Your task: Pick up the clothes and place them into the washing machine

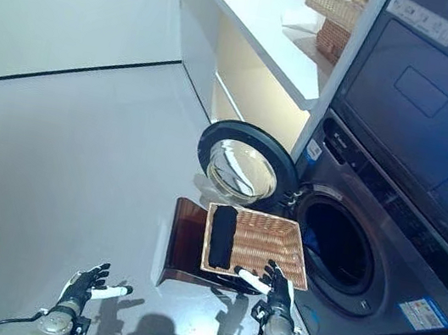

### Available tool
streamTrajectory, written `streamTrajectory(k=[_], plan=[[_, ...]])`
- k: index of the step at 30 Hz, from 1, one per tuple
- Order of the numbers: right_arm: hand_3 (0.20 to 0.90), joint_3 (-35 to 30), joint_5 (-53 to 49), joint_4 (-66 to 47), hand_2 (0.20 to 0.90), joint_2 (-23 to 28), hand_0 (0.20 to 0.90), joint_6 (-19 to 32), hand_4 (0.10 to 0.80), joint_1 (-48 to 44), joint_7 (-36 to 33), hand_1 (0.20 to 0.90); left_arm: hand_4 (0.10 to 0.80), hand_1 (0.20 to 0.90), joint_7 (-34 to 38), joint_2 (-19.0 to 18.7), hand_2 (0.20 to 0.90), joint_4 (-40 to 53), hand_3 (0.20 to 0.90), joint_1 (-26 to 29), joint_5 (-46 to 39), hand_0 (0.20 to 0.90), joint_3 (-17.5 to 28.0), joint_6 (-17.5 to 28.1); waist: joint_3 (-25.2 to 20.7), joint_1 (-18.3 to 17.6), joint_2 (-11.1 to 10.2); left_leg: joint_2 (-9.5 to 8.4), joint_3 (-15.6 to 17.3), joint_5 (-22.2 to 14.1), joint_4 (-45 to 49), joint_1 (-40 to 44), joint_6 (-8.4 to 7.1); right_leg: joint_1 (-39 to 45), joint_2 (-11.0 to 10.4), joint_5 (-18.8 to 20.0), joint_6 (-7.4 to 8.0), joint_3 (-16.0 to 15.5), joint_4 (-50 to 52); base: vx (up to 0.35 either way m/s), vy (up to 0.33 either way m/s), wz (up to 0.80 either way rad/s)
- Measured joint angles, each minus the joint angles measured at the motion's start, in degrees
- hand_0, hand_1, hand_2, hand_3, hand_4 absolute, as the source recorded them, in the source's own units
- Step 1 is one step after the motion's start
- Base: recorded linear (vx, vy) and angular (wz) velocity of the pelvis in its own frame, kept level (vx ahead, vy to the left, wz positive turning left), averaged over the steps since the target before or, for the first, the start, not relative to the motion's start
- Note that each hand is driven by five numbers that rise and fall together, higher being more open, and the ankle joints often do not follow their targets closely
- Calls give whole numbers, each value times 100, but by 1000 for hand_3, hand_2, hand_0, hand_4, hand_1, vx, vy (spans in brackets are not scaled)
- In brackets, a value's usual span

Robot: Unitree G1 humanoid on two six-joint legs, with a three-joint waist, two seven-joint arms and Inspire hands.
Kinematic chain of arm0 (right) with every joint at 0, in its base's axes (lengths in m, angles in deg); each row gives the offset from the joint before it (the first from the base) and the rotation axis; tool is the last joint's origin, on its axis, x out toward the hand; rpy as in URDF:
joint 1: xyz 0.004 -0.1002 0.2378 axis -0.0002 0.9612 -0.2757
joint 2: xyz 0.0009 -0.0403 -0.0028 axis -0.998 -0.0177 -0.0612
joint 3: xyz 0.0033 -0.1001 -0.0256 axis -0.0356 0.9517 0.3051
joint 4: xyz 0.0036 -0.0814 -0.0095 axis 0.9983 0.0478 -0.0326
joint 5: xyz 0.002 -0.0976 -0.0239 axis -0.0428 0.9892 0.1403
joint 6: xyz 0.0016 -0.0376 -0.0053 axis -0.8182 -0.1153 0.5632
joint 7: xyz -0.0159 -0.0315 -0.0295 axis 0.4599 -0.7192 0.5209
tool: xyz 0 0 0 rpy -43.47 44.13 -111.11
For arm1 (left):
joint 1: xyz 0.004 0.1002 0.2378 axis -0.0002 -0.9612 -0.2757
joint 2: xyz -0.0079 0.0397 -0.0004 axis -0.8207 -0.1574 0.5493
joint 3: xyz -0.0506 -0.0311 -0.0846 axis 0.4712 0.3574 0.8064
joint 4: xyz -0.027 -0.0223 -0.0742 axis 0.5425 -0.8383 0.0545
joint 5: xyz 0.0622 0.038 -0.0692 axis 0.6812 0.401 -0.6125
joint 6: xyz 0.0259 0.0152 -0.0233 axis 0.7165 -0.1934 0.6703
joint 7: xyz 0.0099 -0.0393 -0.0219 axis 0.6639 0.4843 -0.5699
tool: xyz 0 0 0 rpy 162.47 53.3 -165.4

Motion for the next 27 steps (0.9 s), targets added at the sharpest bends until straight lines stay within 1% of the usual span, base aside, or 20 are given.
streamTrajectory(k=[2,3,5,7,8,9,10,12,14,15,17,18,19,20,21,22,23,24,25,27], plan=[[900,14,5,46,900,-7,900,-10,800,-24,0,900,800,900,-9,-4,900,-41,900,-70,6,900,-8,3,16,4,27,-3,-86,8,-26,-9,-12,24,-53,273,94,-67,-257,165,-105,11],[900,4,4,63,900,11,900,-51,800,-32,-13,900,800,900,-10,16,900,-53,900,-109,11,900,-2,-5,30,-77,28,15,-258,6,38,-27,-67,219,46,380,87,62,-396,152,-185,55],[900,-37,1,247,900,51,900,-97,800,-64,-10,900,800,900,-15,48,900,-60,900,-180,34,900,2,-9,60,-108,107,81,-493,-19,237,-49,-195,564,139,425,20,-56,-665,62,-217,82],[900,-164,-76,454,900,62,900,-103,800,-96,-53,900,800,900,-10,22,900,-18,900,84,-47,900,72,55,187,-15,-131,-108,-779,-145,2235,-1081,-490,761,-71,309,-105,-234,-747,31,-109,93],[900,-175,-92,489,900,62,900,-80,800,-158,-49,900,800,900,-14,30,900,-77,900,-13,-65,900,92,53,212,153,-85,-95,-854,-107,2570,-1203,-553,791,22,258,-161,-228,-735,227,-28,25],[900,-196,-136,556,900,68,900,-63,800,-240,-50,900,800,900,-15,62,900,-135,900,11,-84,900,121,28,243,171,-90,-80,-1014,-105,2923,-1386,-631,886,-8,248,-198,-153,-797,308,96,-17],[900,-203,-186,638,900,63,900,-68,800,-332,-54,900,800,900,-20,92,900,-176,900,-96,-85,900,188,24,237,213,-91,-35,-1026,-104,2983,-1486,-752,934,10,285,-219,-165,-931,317,119,-17],[900,-207,-190,639,900,94,900,-53,800,-409,-83,900,800,900,-35,131,900,-301,900,-333,-74,900,208,20,119,185,7,392,-892,-89,1755,-1455,-774,941,156,298,-228,-245,-1236,263,147,-2],[900,-246,-191,673,900,240,900,-56,800,-434,-144,900,800,900,-57,182,900,-348,900,-366,-62,900,169,-35,112,193,107,656,-871,147,516,-1460,-1018,929,271,422,-236,-222,-1412,229,171,29],[900,-298,-196,736,900,313,900,-93,800,-407,-154,900,800,900,-72,236,900,-354,900,-352,-26,900,131,-95,108,143,146,704,-874,267,110,-1437,-1046,938,311,449,-191,-196,-1413,250,185,34],[900,-367,-203,676,900,451,900,-99,800,-335,-171,900,800,900,-71,356,900,-345,900,-497,-11,900,46,-110,71,243,260,779,-870,309,-2,-1235,-1016,937,377,408,-113,80,-1404,260,160,-33],[900,-421,-197,613,900,442,900,-45,800,-318,-162,900,800,900,-67,395,900,-357,900,-556,-41,900,64,-122,67,226,241,729,-841,618,6,-1158,-752,913,333,412,-77,233,-1407,226,96,-84],[900,-445,-188,625,900,379,900,-8,800,-313,-143,900,800,900,-50,352,900,-330,900,-550,-47,900,58,-121,43,259,169,638,-748,766,113,-1147,-610,892,232,400,-70,357,-1406,304,148,-91],[900,-411,-185,631,900,296,900,-8,800,-290,-129,900,800,900,-56,286,900,-327,900,-505,-24,900,55,-123,22,297,77,520,-570,674,174,-1081,-495,919,62,377,-104,381,-1373,299,147,-70],[900,-411,-187,630,900,271,900,-8,800,-277,-131,900,800,900,-58,271,900,-328,900,-517,-21,900,53,-122,11,307,59,480,-524,720,181,-1058,-480,927,12,390,-84,372,-1367,244,156,-65],[900,-431,-183,634,900,197,900,21,800,-240,-122,900,800,900,-61,236,900,-294,900,-358,-25,900,63,-148,39,290,54,402,-383,560,242,-947,-357,804,-118,349,79,313,-965,113,106,-51],[900,-401,-185,633,900,140,900,23,800,-195,-124,900,800,900,-45,208,900,-237,900,-279,-25,900,75,-110,44,299,80,282,-301,466,244,-827,-308,703,-110,325,116,281,-695,152,168,-74],[900,-353,-185,649,900,99,900,17,800,-191,-115,900,800,900,-28,198,900,-209,900,-135,-30,900,107,-100,62,329,107,267,-273,337,240,-739,-259,513,-134,309,172,274,-346,115,162,-86],[900,-243,-186,640,900,45,900,17,800,-237,-118,900,800,900,-4,189,900,-179,900,-86,-48,900,184,-96,107,382,184,320,-271,367,248,-672,-210,239,-139,293,185,184,152,156,129,-88],[900,-95,-186,637,900,-28,900,14,800,-240,-76,900,800,900,13,99,900,-66,900,38,-91,900,181,-75,120,317,156,232,-248,295,229,-587,-118,25,-258,300,192,-62,528,139,31,-49]])
